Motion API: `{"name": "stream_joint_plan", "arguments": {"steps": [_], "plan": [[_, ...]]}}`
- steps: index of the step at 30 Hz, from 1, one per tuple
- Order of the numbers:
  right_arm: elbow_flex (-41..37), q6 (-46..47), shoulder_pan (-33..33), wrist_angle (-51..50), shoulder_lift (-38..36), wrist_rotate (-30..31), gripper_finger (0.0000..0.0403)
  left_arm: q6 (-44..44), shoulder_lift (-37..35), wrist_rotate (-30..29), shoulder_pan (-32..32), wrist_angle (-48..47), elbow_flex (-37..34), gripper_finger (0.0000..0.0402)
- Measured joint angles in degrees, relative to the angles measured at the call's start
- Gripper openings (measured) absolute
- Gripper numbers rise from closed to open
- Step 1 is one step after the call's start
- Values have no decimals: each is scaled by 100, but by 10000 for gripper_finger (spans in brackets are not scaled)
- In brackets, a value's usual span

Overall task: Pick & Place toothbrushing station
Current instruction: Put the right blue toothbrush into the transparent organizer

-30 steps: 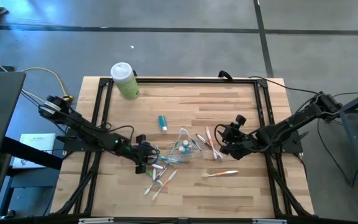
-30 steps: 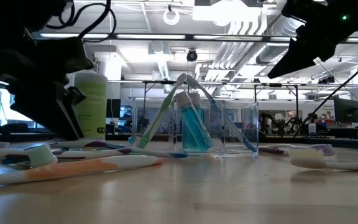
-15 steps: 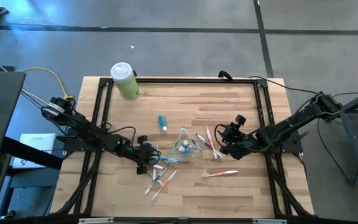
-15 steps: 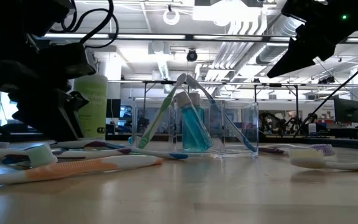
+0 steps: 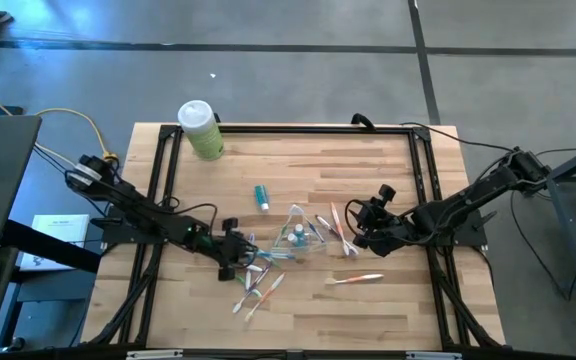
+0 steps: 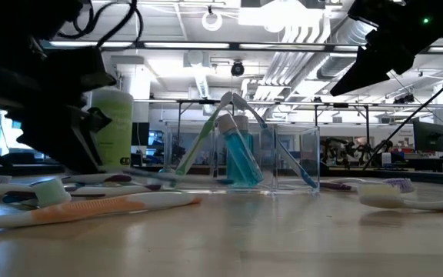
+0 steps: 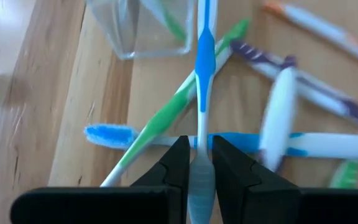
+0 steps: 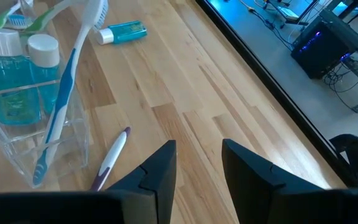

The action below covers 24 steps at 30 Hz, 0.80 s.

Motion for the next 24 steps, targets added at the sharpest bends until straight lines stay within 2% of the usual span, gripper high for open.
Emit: {"name": "stream_joint_plan", "arguments": {"steps": [5, 10, 13, 15, 21, 24], "plan": [[2, -2, 0, -4, 2, 0, 120, -59, -643, -1, -211, -57, 51, 41], [2, -2, 2, 0, 2, 0, 120, -87, -1480, -3, -401, -99, 430, 41], [2, -2, 2, 4, 2, 0, 120, 368, -1795, -88, -565, -128, 740, 41], [2, -2, 2, 16, 2, 0, 120, 803, -1837, -463, -694, -352, 1039, 41], [2, 24, 2, 22, 4, -57, 120, 1662, -1443, -2086, -831, -2712, 2261, 41], [2, 28, 4, 28, 38, -96, 120, 2307, -1117, -2644, -890, -3006, 2616, 41]]}}
